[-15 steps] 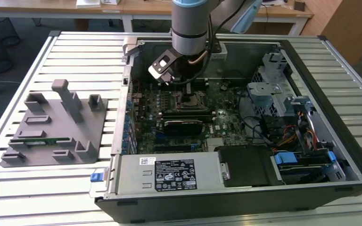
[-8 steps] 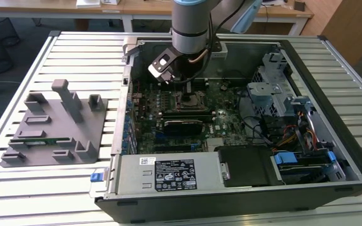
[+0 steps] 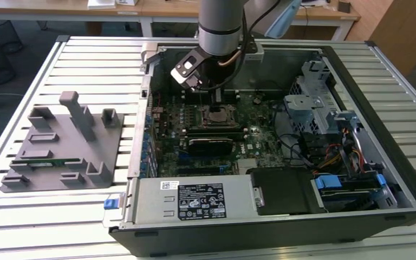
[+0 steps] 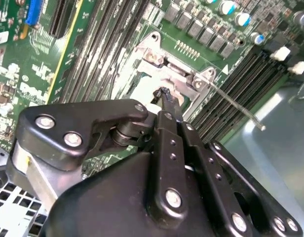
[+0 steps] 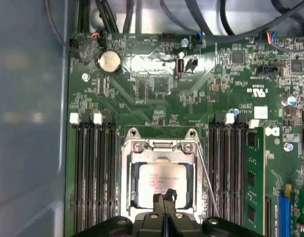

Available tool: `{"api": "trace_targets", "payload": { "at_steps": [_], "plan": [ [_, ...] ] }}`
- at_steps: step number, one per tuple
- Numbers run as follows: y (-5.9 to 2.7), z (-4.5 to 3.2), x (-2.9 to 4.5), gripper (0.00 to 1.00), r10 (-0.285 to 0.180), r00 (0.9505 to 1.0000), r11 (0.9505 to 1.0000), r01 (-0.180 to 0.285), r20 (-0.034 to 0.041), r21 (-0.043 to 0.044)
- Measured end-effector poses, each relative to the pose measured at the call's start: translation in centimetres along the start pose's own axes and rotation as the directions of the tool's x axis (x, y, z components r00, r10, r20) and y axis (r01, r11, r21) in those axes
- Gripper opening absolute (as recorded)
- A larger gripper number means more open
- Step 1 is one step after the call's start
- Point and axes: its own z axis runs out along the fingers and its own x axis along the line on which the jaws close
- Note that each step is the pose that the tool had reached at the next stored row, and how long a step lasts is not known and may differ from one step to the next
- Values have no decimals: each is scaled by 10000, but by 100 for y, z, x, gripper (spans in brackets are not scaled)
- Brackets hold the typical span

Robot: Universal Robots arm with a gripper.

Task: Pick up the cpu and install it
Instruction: 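Close the cpu cover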

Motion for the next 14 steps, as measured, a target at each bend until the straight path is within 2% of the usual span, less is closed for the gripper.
{"api": "trace_targets", "payload": {
  "at_steps": [7,14],
  "plan": [
    [109,5,0,11,0,10000,10000,0,0,0],
    [144,6,0,11,1,10000,10000,-1,1,1]
  ]
}}
